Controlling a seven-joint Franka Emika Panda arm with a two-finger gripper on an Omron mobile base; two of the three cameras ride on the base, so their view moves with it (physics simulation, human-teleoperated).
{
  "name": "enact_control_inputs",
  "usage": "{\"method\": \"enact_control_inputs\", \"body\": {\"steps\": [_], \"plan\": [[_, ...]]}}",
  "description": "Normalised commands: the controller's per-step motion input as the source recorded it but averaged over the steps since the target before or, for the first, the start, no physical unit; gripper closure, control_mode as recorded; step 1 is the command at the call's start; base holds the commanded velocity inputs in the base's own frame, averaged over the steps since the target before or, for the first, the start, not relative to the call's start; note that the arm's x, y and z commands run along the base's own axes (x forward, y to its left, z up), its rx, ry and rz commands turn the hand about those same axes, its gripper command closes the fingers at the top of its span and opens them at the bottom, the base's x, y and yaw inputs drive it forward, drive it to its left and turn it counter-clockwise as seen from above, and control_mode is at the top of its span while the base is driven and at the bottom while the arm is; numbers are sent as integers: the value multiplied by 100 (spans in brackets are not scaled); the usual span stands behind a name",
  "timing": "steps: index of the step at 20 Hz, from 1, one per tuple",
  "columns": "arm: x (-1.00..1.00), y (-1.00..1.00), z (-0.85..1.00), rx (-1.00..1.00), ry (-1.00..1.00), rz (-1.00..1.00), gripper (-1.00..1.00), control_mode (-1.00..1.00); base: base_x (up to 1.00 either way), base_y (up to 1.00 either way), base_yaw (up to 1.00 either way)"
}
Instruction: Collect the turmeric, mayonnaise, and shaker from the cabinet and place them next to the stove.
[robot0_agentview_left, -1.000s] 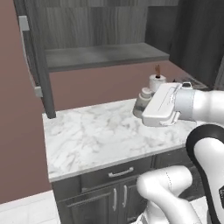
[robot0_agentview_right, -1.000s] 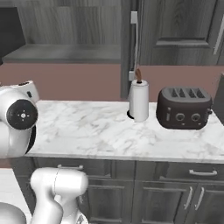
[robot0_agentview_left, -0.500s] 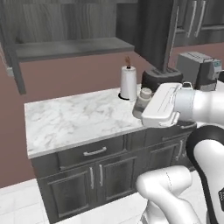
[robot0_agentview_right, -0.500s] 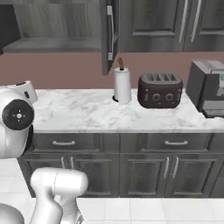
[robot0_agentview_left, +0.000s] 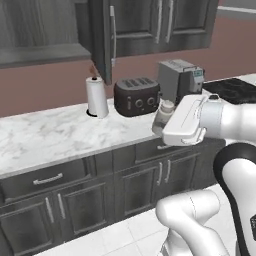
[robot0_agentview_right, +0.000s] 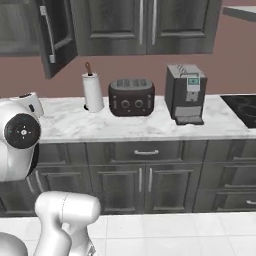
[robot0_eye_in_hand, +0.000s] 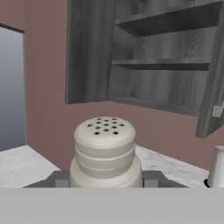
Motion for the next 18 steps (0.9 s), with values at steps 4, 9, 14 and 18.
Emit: {"method": "enact_control_inputs", "body": {"steps": [4,9,14,18], "plan": [[0,0,0,0,0,0,100,100,-4,-100,-5],[0,0,0,0,0,0,100,100,4,-100,-5],[0,0,0,0,0,0,100,100,26,-100,-3],[0,0,0,0,0,0,100,100,33,-100,-2]]}}
